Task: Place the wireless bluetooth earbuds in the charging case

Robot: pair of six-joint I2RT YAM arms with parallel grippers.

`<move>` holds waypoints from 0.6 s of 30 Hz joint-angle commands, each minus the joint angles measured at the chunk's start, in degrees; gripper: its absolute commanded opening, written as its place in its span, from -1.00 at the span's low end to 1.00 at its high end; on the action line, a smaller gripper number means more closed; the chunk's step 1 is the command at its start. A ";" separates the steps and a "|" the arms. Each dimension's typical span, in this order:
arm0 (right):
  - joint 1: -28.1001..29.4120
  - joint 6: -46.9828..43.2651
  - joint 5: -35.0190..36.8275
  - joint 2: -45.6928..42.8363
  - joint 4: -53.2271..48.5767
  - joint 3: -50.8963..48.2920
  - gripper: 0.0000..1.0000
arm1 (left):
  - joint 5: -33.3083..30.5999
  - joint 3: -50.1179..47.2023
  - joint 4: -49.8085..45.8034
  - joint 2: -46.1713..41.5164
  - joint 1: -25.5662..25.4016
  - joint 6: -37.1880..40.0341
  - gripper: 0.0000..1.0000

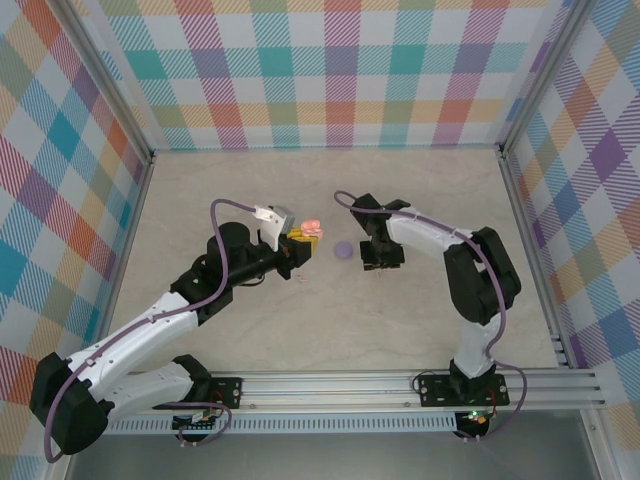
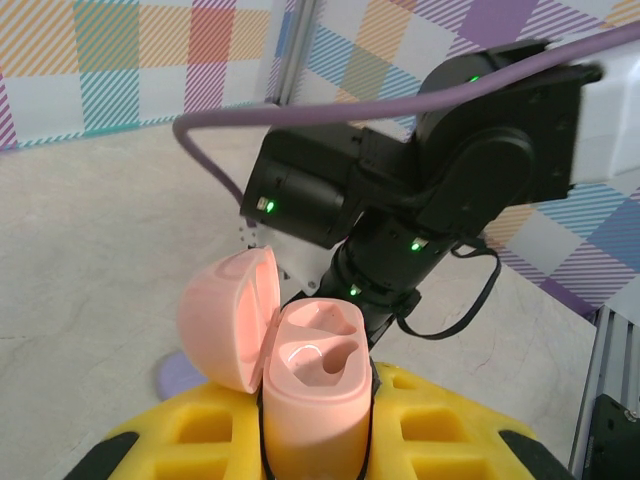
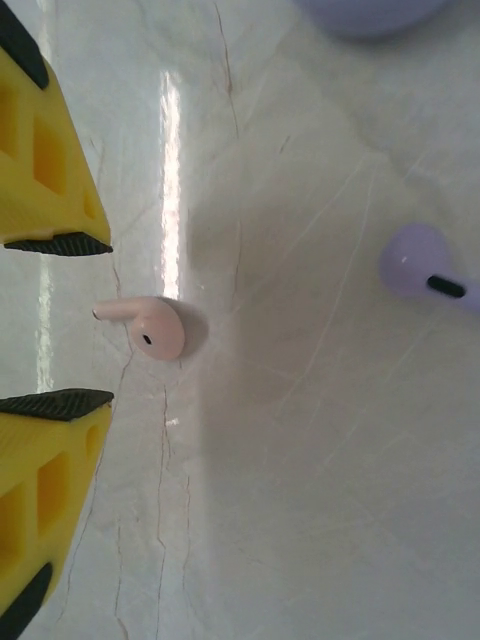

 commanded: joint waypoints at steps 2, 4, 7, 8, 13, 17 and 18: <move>0.12 1.65 1.08 3.85 -2.47 2.72 -0.18 | 0.55 0.27 1.16 -0.52 -0.66 0.17 -0.70; 0.14 1.83 1.20 4.83 -2.46 3.35 -0.17 | 0.77 0.33 1.26 -0.30 -0.72 0.13 -0.70; -0.01 1.96 1.22 5.54 -2.25 3.92 -0.17 | 0.76 0.36 1.18 -0.20 -0.72 0.15 -0.70; -0.13 2.02 1.22 5.72 -2.03 4.08 -0.18 | 0.77 0.22 1.16 -0.23 -0.71 0.15 -0.70; -0.75 2.24 0.17 6.61 -1.97 4.45 -0.23 | 0.59 0.07 0.99 -0.26 -0.68 0.16 -0.70; -0.91 2.48 -0.19 7.02 -2.44 4.23 -0.23 | 0.24 -0.14 1.08 -0.46 -0.72 0.26 -0.70; -1.00 2.47 -0.38 7.06 -2.29 4.03 -0.23 | 0.23 -0.18 1.16 -0.45 -0.72 0.26 -0.70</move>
